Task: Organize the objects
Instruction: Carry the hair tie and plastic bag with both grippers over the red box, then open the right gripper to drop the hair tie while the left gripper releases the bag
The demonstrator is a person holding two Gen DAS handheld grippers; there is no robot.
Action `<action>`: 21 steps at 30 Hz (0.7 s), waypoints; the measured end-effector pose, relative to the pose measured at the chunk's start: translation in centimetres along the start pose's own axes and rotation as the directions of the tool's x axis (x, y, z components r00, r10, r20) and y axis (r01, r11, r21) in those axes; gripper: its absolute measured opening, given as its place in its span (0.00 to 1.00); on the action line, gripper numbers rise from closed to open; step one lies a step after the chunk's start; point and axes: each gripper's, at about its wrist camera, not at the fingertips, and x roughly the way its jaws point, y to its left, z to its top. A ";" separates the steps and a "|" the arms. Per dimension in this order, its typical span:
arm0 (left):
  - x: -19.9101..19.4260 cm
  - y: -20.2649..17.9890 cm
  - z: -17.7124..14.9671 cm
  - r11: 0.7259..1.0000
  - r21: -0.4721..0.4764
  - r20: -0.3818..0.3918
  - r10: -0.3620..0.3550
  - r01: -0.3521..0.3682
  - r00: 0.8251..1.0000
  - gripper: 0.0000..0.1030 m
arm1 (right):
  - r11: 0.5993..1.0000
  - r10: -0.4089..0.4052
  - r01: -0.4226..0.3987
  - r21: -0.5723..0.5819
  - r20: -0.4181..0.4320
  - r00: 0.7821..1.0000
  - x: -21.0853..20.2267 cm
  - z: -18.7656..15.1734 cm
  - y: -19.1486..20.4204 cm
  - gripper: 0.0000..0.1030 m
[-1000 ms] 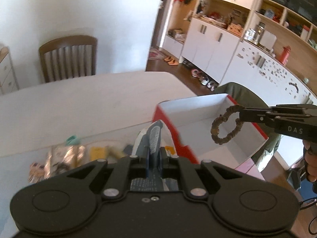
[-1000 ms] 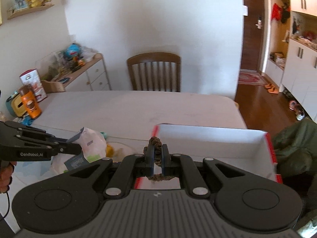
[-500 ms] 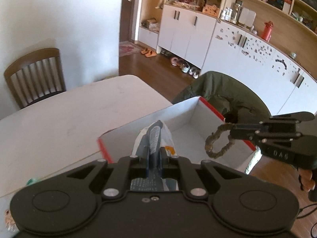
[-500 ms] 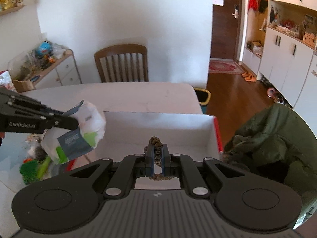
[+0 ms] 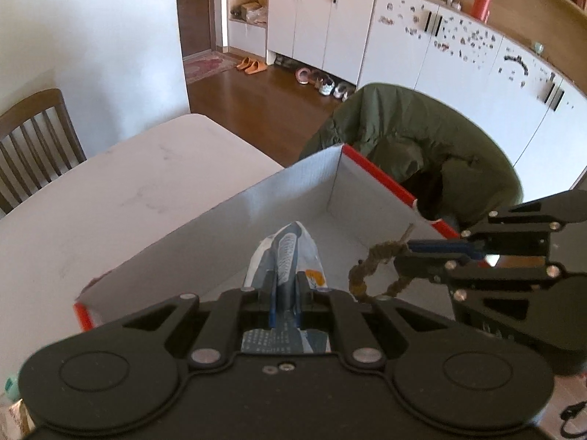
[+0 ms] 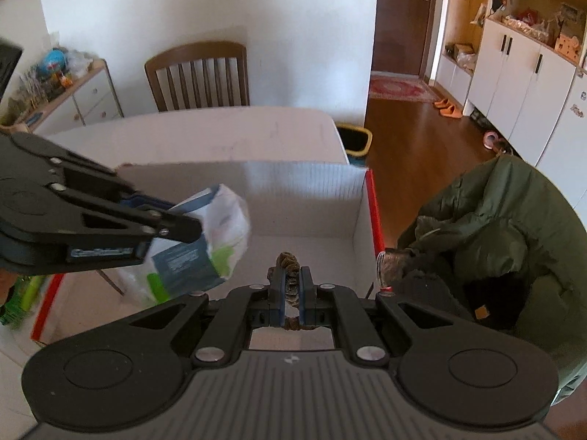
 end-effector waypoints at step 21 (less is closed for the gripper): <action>6.1 1.6 -0.5 1.000 -0.026 -0.125 0.007 -0.010 0.992 0.10 | 0.997 -0.017 0.009 -0.079 -0.109 0.994 4.3 -0.9 0.9 0.06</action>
